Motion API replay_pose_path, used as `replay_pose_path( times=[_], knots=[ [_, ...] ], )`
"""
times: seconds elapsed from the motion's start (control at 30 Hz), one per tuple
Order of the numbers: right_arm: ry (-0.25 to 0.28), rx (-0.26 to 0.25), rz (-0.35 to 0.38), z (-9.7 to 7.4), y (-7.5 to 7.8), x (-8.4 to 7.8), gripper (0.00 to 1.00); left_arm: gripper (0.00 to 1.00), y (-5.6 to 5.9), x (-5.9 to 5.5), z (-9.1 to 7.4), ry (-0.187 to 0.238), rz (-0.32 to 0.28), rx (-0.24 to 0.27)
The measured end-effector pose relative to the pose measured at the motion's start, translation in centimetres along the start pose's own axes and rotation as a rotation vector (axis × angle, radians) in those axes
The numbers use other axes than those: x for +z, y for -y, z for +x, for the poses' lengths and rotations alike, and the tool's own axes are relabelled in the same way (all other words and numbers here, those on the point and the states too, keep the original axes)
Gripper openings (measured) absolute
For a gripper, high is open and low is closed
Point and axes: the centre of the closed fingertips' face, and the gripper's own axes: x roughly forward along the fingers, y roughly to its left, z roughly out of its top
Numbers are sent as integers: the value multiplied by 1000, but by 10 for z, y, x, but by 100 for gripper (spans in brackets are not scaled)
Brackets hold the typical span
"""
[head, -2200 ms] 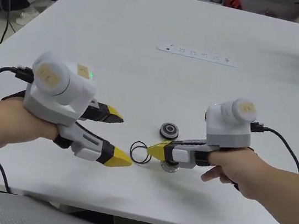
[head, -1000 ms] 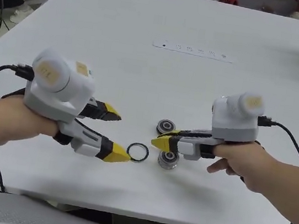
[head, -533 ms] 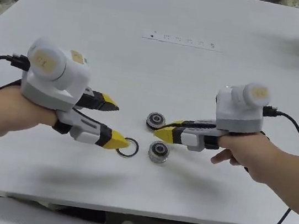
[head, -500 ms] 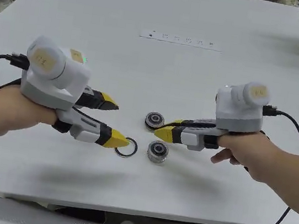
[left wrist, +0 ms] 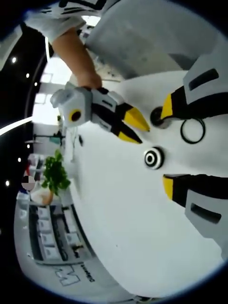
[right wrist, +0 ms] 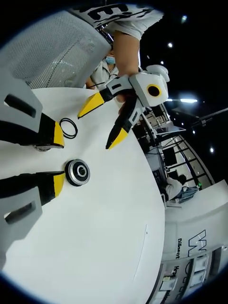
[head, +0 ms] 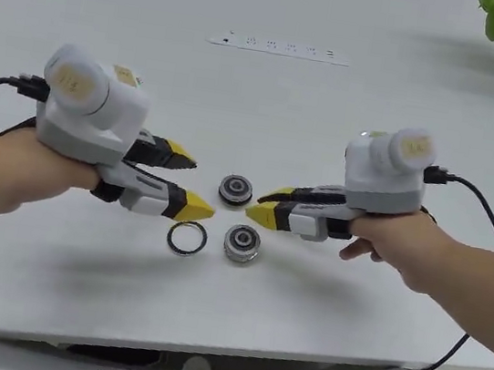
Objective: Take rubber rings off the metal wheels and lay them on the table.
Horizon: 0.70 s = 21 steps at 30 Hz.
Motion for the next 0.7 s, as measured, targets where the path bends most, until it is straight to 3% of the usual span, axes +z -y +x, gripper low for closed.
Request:
replay_pose_path(
  times=[0.47,0.7],
  knots=[
    [11,-25,-15,14,21,2,17,40,-12,3,20,-5,-10,-12],
    [9,-25,-25,16,26,0,15,37,-12,2,30,-12,-8,-26]
  ],
)
